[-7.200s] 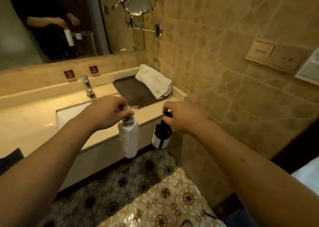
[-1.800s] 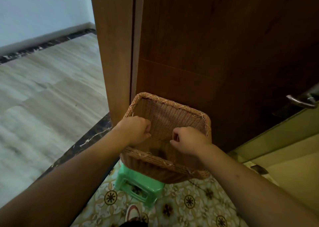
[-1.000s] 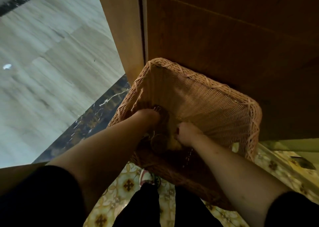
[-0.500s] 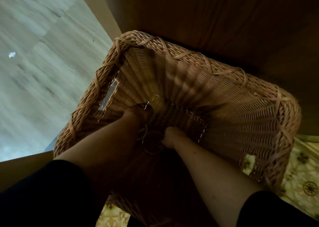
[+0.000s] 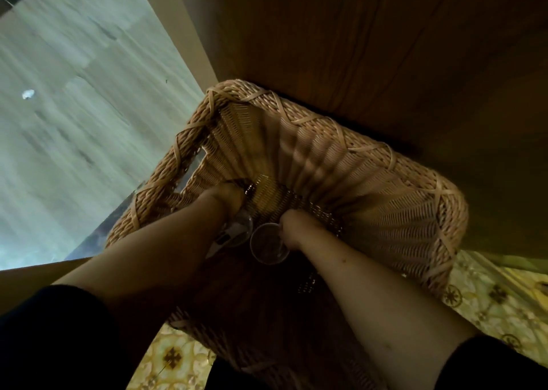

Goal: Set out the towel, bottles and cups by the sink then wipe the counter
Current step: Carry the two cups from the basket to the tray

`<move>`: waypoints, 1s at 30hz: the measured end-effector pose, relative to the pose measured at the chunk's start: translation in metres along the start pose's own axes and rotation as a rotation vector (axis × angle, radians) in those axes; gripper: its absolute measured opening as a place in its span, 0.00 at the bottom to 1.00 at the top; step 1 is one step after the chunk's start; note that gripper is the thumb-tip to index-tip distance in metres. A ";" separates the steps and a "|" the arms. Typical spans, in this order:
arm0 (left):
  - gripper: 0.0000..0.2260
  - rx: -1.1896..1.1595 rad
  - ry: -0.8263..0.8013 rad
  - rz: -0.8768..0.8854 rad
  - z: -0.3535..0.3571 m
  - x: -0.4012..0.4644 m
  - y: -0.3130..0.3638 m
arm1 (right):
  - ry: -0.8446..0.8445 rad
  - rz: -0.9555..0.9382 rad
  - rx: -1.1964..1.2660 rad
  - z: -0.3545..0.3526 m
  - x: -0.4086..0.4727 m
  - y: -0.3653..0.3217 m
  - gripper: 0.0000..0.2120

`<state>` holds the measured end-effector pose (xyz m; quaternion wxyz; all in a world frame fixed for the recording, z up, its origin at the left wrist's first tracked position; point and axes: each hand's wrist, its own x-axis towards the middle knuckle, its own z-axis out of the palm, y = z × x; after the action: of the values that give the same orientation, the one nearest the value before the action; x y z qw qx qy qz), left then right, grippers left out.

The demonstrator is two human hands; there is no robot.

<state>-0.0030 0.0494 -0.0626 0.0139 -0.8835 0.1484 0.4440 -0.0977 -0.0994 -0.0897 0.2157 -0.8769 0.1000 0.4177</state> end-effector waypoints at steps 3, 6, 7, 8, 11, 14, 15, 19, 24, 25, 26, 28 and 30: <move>0.18 -0.054 0.015 -0.018 -0.031 -0.038 0.011 | 0.030 -0.028 -0.059 -0.032 -0.028 0.000 0.12; 0.16 0.032 0.009 0.024 -0.053 -0.076 0.018 | 0.070 -0.070 -0.070 -0.065 -0.060 0.000 0.10; 0.15 0.039 0.046 0.050 -0.060 -0.091 0.021 | 0.085 -0.091 -0.054 -0.075 -0.070 -0.001 0.09; 0.16 0.012 0.049 0.051 -0.066 -0.106 0.023 | 0.100 -0.117 -0.039 -0.086 -0.080 -0.003 0.10; 0.18 -0.100 0.150 -0.040 -0.077 -0.140 0.022 | 0.137 -0.197 -0.042 -0.118 -0.107 -0.007 0.11; 0.16 -0.103 0.281 -0.042 -0.086 -0.173 0.021 | 0.161 -0.274 -0.083 -0.144 -0.131 -0.014 0.11; 0.14 -0.127 0.320 -0.053 -0.088 -0.185 0.021 | 0.180 -0.300 -0.104 -0.151 -0.140 -0.017 0.11; 0.11 -0.218 0.453 -0.099 -0.093 -0.232 0.016 | 0.255 -0.430 -0.177 -0.173 -0.177 -0.033 0.09; 0.10 -0.291 0.582 -0.157 -0.088 -0.305 -0.011 | 0.311 -0.548 -0.230 -0.187 -0.231 -0.075 0.09; 0.10 -0.315 0.607 -0.172 -0.083 -0.320 -0.019 | 0.323 -0.577 -0.239 -0.186 -0.241 -0.087 0.09; 0.10 -0.345 0.631 -0.185 -0.078 -0.335 -0.027 | 0.334 -0.607 -0.253 -0.184 -0.251 -0.099 0.10; 0.10 -0.412 0.687 -0.209 -0.064 -0.366 -0.047 | 0.336 -0.666 -0.279 -0.174 -0.271 -0.128 0.10; 0.11 -0.504 0.738 -0.245 -0.043 -0.399 -0.073 | 0.326 -0.719 -0.307 -0.157 -0.291 -0.160 0.10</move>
<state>-0.1734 0.2118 0.2706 -0.2029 -0.9693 -0.0748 0.1171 -0.1161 -0.0318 0.2706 0.1958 -0.9326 -0.2429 0.1815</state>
